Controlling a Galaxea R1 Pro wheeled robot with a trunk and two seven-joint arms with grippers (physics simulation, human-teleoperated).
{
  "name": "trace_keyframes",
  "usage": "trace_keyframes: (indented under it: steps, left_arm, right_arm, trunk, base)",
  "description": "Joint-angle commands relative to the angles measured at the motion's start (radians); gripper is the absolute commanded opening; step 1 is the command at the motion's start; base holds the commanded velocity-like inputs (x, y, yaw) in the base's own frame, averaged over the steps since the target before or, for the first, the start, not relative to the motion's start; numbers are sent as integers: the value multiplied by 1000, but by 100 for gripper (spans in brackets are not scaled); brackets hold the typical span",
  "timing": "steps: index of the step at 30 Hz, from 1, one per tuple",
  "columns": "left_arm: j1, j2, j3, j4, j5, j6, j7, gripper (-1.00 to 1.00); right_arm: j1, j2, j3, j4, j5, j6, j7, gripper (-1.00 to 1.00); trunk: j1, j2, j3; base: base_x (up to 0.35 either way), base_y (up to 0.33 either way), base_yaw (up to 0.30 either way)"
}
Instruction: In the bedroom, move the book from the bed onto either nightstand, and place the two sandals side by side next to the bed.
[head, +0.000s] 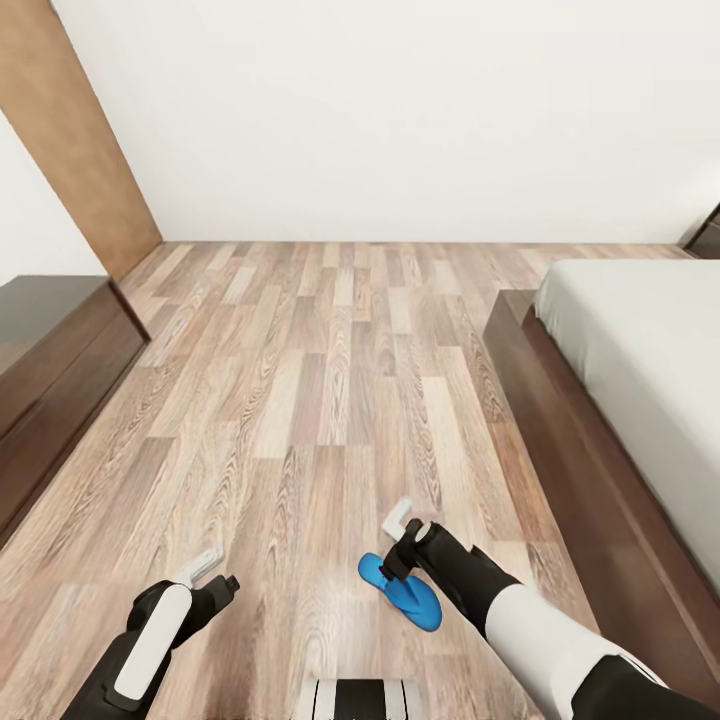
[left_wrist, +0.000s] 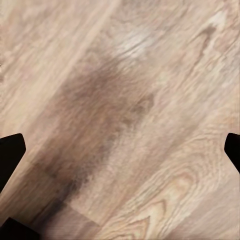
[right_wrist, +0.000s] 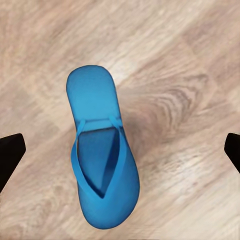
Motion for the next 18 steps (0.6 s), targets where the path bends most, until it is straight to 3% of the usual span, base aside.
trace_keyframes:
  steps: [1, 14, 18]
  left_arm:
    - [0, 0, 0, -1, 10, 1, 9, 100]
    - [2, 0, 0, -2, 10, 1, 9, 100]
    - [3, 0, 0, -2, 10, 1, 10, 100]
  right_arm:
    - [0, 0, 1, -2, 11, 4, 6, 100]
    - [-2, 1, 0, 3, 11, 6, 7, 100]
    - [-4, 1, -2, 5, 6, 5, 54, 100]
  trunk:
    - [0, -1, -5]
    - [6, -4, -55]
    - [8, -5, -70]
  base:
    - [0, 0, 0]
    - [0, 0, 0]
    - [0, 0, 0]
